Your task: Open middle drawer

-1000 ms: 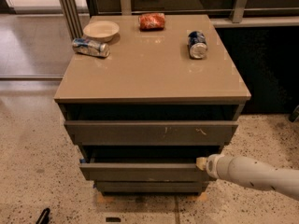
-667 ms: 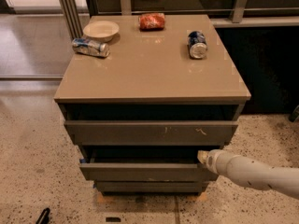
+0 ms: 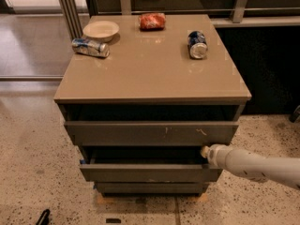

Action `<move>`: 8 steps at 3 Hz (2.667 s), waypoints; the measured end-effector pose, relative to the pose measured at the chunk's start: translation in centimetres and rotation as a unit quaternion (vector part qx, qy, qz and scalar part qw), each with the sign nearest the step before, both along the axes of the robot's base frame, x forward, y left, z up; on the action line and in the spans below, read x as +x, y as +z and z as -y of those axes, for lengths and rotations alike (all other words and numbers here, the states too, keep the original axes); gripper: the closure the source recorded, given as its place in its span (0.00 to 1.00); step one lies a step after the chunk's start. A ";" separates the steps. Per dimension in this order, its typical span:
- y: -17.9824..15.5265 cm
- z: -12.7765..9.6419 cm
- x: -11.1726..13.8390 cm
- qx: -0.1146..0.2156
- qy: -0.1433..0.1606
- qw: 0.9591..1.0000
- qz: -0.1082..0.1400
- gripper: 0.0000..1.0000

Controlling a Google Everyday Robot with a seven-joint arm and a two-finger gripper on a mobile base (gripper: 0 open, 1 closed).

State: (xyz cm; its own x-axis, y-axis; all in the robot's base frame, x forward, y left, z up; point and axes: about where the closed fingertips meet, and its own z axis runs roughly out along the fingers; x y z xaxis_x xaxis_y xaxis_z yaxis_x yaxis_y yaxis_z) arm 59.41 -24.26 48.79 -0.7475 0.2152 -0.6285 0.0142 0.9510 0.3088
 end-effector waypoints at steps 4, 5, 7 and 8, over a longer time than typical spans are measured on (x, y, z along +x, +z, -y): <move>-4.2 0.5 -0.6 0.028 -0.019 0.996 -0.084 1.00; -4.7 0.2 -2.7 0.059 -0.027 0.990 -0.123 1.00; -3.3 -0.8 -5.0 0.087 -0.027 0.988 -0.127 1.00; -4.9 -1.5 -6.4 0.073 -0.003 0.985 -0.158 1.00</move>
Offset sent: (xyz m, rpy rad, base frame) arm 0.0132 -0.0219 -0.0678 0.0821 0.2802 -0.0921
